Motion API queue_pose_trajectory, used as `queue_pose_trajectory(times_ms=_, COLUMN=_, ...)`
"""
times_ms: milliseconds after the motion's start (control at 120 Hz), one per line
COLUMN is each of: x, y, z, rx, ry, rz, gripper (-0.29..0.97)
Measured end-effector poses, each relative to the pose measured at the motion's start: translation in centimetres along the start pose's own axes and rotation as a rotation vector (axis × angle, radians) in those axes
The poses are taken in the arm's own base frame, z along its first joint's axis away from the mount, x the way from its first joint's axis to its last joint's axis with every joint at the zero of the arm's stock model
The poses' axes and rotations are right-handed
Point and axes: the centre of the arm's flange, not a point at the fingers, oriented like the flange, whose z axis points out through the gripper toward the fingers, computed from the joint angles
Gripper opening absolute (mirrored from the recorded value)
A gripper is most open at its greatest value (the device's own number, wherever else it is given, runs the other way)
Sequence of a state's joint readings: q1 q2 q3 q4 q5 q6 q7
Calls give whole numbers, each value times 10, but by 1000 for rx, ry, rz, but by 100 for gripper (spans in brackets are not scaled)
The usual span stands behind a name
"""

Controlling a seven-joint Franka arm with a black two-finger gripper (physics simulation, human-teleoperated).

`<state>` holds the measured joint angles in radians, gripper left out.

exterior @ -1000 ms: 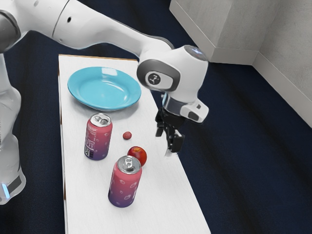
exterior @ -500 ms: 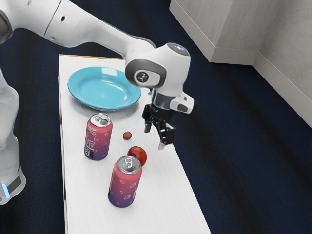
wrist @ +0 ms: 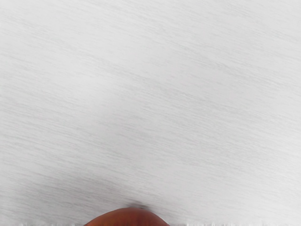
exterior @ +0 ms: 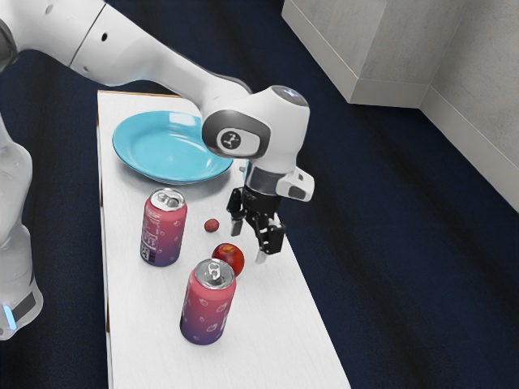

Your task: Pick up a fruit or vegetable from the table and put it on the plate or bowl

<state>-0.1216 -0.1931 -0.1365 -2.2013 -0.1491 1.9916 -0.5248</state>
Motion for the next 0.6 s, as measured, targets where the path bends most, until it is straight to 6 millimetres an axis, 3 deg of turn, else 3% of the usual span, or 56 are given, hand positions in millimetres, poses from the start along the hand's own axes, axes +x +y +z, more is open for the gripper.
queue_pose_trajectory(times_ms=600, x=-23, y=-4, z=1, rx=-13, ry=-3, rz=-14, gripper=68)
